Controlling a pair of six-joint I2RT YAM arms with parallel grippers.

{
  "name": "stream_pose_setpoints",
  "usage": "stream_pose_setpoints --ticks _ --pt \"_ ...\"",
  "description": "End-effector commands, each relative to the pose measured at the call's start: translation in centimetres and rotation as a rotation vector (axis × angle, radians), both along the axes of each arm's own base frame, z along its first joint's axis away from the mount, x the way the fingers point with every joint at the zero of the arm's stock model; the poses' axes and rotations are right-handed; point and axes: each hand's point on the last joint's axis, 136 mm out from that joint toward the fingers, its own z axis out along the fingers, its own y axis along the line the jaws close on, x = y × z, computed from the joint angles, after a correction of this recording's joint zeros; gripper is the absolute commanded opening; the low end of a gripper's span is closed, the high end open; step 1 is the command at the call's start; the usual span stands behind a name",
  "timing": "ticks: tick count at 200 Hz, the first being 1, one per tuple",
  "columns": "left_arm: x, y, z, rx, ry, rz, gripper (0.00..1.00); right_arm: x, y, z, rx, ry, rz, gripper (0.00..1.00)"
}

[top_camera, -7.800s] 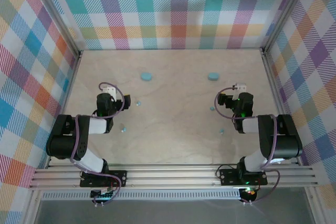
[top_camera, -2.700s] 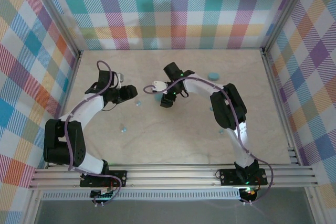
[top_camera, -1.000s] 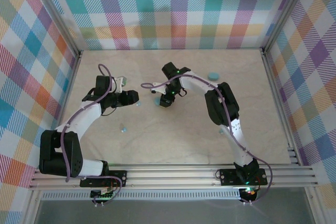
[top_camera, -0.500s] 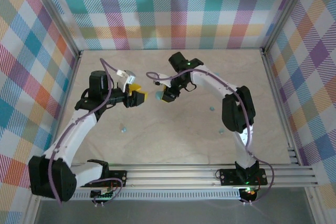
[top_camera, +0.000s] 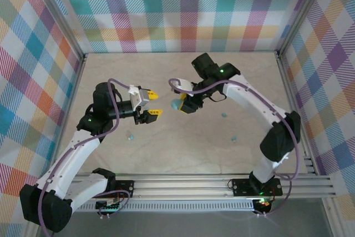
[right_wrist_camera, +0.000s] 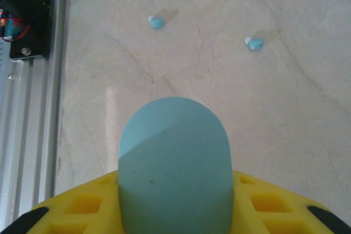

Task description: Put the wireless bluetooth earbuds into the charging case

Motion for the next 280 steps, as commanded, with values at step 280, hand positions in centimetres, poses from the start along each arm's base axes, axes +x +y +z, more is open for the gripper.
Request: stream_pose_setpoints --ticks 280 --pt "-0.2 -5.8 -1.4 -0.108 0.097 -0.124 0.54 -3.1 1.0 3.4 0.136 -0.122 0.095 0.27"
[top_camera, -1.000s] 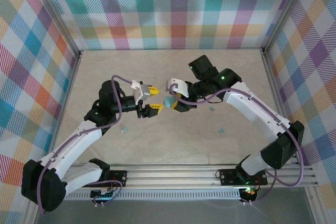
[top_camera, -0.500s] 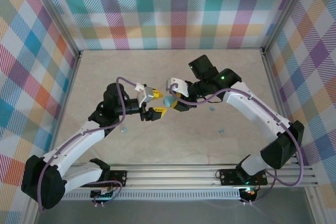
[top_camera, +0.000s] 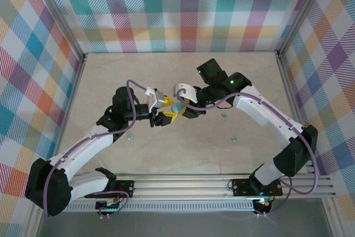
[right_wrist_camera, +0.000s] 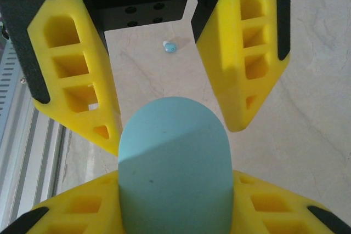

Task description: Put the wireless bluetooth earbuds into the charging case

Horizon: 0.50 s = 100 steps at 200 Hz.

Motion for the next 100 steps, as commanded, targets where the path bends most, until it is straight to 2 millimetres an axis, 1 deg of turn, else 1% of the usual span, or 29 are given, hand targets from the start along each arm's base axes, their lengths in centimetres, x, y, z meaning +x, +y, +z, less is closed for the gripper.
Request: stream_pose_setpoints --ticks 1,40,56,100 --pt "-0.39 -0.7 1.74 -0.036 -0.045 -0.049 0.54 -0.34 1.03 1.17 0.049 -0.018 0.049 0.27" --pt "-0.31 -0.74 1.61 -0.034 -0.045 -0.05 0.56 -0.22 1.23 1.26 0.055 -0.018 0.054 0.26" --pt "-0.32 -0.76 1.61 -0.032 -0.045 -0.053 0.54 -0.28 1.34 1.34 0.06 -0.015 0.059 0.26" --pt "-0.54 -0.98 1.54 -0.025 -0.042 -0.081 0.4 -0.2 1.51 1.48 0.066 -0.013 0.063 0.26"
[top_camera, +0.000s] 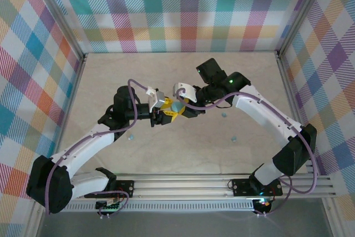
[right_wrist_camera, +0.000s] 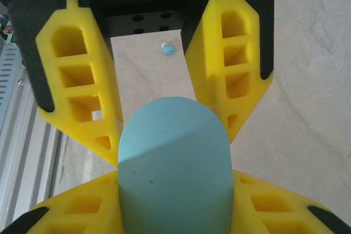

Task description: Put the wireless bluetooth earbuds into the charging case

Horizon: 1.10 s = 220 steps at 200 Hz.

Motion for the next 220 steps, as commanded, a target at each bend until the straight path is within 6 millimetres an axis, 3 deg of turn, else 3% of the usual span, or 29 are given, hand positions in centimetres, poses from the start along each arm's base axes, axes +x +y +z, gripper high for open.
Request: stream_pose_setpoints --ticks 1,33,74,106,153,220 --pt "-0.4 -0.6 1.7 -0.022 -0.044 -0.048 0.4 -0.4 1.2 1.5 0.061 -0.008 0.058 0.26" --pt "-0.7 -0.6 1.2 -0.011 -0.042 -0.065 0.25 -0.1 1.5 1.6 0.067 -0.014 0.053 0.27" --pt "-1.0 -0.5 0.6 0.011 -0.029 -0.072 0.14 0.7 1.6 2.1 0.083 -0.051 0.012 0.53" --pt "-1.0 -0.4 0.2 0.022 -0.01 -0.069 0.1 1.2 1.4 2.4 0.084 -0.084 -0.014 0.63" --pt "-1.3 -0.3 0.0 0.024 0.015 -0.074 0.04 2.4 0.8 2.4 0.043 -0.131 -0.07 0.66" --pt "-1.2 -0.2 -0.6 0.038 0.03 -0.061 0.04 1.9 0.3 3.5 0.038 -0.131 -0.076 0.67"
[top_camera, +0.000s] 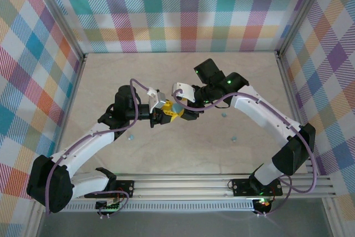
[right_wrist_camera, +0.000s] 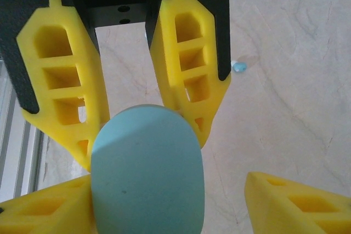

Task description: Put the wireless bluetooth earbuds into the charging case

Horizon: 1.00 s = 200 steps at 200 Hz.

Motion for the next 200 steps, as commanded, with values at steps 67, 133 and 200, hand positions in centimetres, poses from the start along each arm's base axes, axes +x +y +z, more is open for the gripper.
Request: stream_pose_setpoints --ticks 67,133,200 --pt "-1.5 0.1 0.0 0.017 0.017 -0.049 0.04 1.2 0.0 3.7 0.043 -0.111 -0.04 0.67" --pt "-2.1 0.5 -0.3 0.028 0.023 -0.045 0.04 1.1 -0.3 3.5 0.035 -0.093 -0.03 0.67" --pt "-2.4 0.7 -0.5 0.034 0.025 -0.041 0.03 3.5 -1.0 4.0 0.039 -0.094 -0.136 0.67"
